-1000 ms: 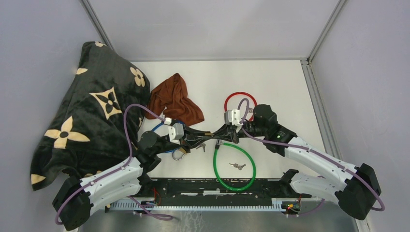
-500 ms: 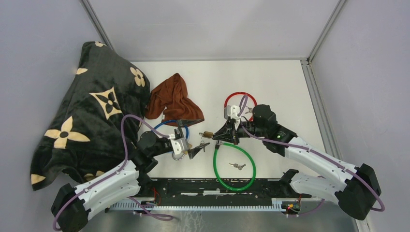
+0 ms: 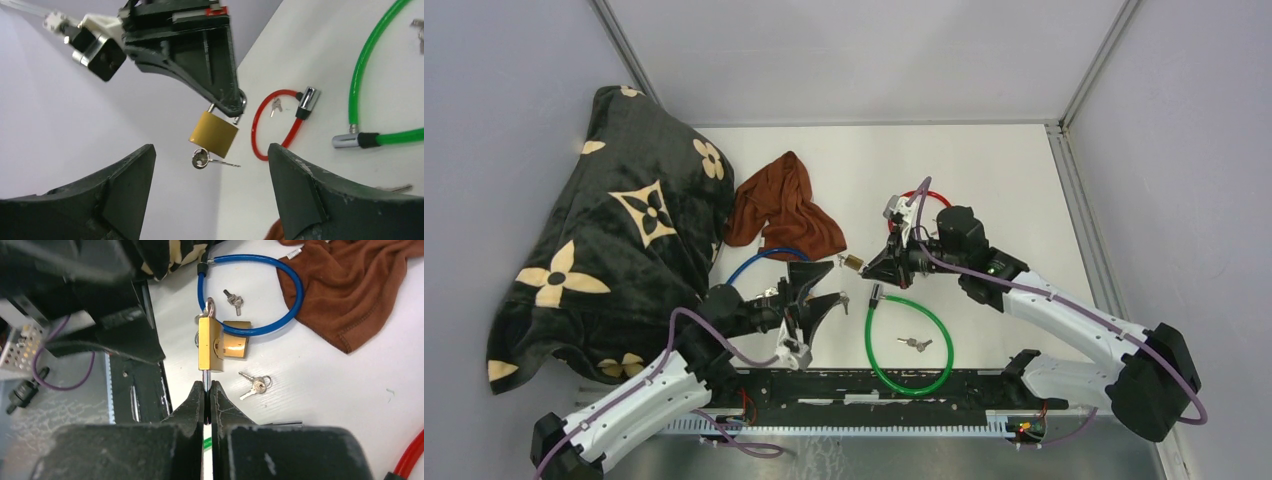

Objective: Lock with the key
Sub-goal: Lock the lock.

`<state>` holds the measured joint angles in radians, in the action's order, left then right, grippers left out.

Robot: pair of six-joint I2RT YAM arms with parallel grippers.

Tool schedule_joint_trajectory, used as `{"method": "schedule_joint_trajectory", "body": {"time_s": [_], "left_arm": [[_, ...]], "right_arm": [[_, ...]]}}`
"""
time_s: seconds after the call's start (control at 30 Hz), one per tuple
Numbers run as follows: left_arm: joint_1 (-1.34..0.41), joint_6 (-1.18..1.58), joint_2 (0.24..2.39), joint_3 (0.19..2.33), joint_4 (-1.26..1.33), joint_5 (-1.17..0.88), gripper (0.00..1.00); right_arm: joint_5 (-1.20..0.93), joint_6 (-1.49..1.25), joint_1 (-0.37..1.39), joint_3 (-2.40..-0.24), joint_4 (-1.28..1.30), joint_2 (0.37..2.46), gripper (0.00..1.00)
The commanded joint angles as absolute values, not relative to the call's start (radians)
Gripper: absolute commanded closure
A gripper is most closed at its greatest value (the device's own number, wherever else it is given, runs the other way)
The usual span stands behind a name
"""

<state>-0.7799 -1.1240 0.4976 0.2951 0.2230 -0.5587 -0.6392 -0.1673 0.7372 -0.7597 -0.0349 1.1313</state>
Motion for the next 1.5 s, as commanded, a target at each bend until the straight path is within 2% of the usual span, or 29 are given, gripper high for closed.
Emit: {"method": "schedule_joint_trajectory", "body": {"time_s": [0.0,0.13,0.2,0.27,0.33,0.37,0.43,0.53,0.67,0.73,0.8,0.87,0.93,1.0,1.13,1.27,1.33,1.47], "left_arm": [[-0.779,-1.602,0.540,0.170,0.443,-0.618,0.12],[-0.778,-1.724,0.795,0.137,0.803,-0.576,0.18],[-0.780,-1.701,0.802,0.158,0.794,-0.585,0.19],[-0.785,-1.536,0.783,0.180,0.804,-0.559,0.21],[-0.786,-1.221,0.740,0.226,0.769,-0.469,0.26],[-0.785,-1.033,0.717,0.276,0.688,-0.410,0.33],[-0.785,-0.864,0.690,0.367,0.429,-0.372,0.41],[-0.809,-0.936,0.651,0.315,0.350,-0.453,0.41],[-0.858,-1.191,0.713,0.215,0.558,-0.433,0.35],[-0.859,-1.187,0.829,0.232,0.719,-0.342,0.32],[-0.844,-1.018,0.877,0.321,0.749,-0.223,0.26],[-0.798,-0.845,0.840,0.406,0.572,-0.267,0.26],[-0.766,-0.697,0.801,0.472,0.350,-0.349,0.30],[-0.752,-0.443,0.806,0.509,0.237,-0.304,0.40],[-0.707,0.216,0.847,0.526,0.107,-0.082,0.40],[-0.632,0.564,0.847,0.484,0.076,-0.055,0.39],[-0.607,0.670,0.864,0.448,0.133,-0.070,0.38],[-0.603,0.798,0.942,0.406,0.245,-0.060,0.31]], "right_arm": [[-0.558,-0.414,0.730,-0.776,-0.152,1.128,1.00],[-0.535,-0.458,0.729,-0.772,-0.172,1.144,1.00],[-0.506,-0.460,0.730,-0.767,-0.176,1.134,1.00],[-0.460,-0.433,0.730,-0.757,-0.163,1.111,1.00],[-0.413,-0.410,0.729,-0.745,-0.157,1.088,1.00],[-0.395,-0.418,0.729,-0.733,-0.169,1.079,1.00],[-0.362,-0.471,0.727,-0.710,-0.221,1.069,1.00],[-0.298,-0.606,0.728,-0.657,-0.352,1.060,1.00],[-0.257,-0.707,0.727,-0.638,-0.439,1.076,1.00],[-0.331,-0.647,0.727,-0.687,-0.423,1.102,1.00],[-0.404,-0.411,0.735,-0.811,-0.212,1.152,1.00],[-0.323,-0.230,0.739,-0.862,-0.028,1.170,1.00],[-0.198,-0.251,0.731,-0.791,-0.043,1.123,1.00],[-0.163,-0.247,0.746,-0.709,-0.139,1.072,1.00],[0.074,-0.049,0.830,-0.668,-0.084,1.101,1.00],[0.333,-0.008,0.852,-0.768,0.114,1.265,1.00],[0.375,-0.033,0.871,-0.828,0.156,1.349,1.00],[0.395,-0.097,0.948,-0.816,0.017,1.387,1.00]]}}
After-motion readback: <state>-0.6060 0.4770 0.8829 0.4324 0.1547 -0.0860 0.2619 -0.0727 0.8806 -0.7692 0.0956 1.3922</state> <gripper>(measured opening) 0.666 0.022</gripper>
